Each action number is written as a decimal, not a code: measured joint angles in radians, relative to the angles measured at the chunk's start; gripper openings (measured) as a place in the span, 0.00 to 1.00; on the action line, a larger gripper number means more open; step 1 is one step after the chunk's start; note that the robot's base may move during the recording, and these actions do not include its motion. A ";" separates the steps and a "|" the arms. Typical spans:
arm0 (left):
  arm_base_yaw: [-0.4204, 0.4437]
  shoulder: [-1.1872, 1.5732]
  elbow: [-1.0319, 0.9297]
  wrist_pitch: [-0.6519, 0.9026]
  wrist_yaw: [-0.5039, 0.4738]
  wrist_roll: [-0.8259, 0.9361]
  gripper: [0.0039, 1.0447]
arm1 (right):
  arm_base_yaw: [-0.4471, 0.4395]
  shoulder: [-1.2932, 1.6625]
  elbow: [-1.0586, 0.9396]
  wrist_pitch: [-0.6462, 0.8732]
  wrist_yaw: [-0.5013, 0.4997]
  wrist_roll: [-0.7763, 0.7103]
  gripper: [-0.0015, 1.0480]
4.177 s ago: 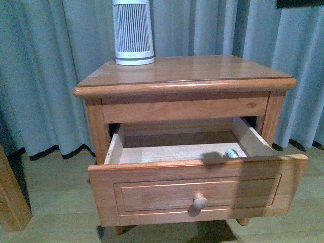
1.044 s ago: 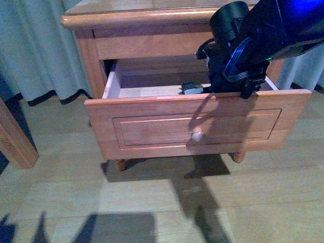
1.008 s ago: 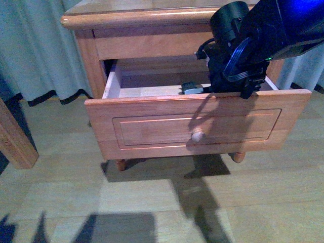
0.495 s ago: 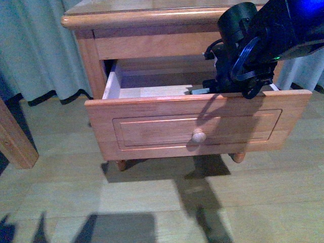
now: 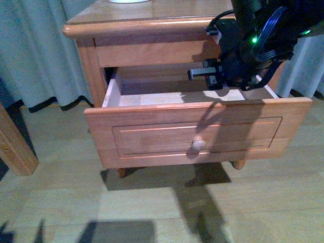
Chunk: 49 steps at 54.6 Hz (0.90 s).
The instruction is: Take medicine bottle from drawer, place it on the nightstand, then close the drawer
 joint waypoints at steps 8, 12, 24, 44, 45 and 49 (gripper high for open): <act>0.000 0.000 0.000 0.000 0.000 0.000 0.94 | 0.017 -0.100 -0.033 0.000 -0.049 0.000 0.29; 0.000 0.000 0.000 0.000 0.000 0.000 0.94 | 0.028 -0.154 -0.043 -0.004 -0.077 0.000 0.29; 0.000 0.000 0.000 0.000 0.000 0.000 0.94 | 0.051 -0.264 -0.039 -0.011 -0.115 0.000 0.29; 0.000 0.000 0.000 0.000 0.000 0.000 0.94 | 0.020 -0.140 0.300 0.008 -0.018 -0.066 0.29; 0.000 0.000 0.000 0.000 0.000 0.000 0.94 | 0.015 -0.116 0.327 0.000 -0.011 -0.069 0.29; 0.000 0.000 0.000 0.000 0.000 0.000 0.94 | -0.007 -0.006 0.438 -0.029 0.004 -0.072 0.29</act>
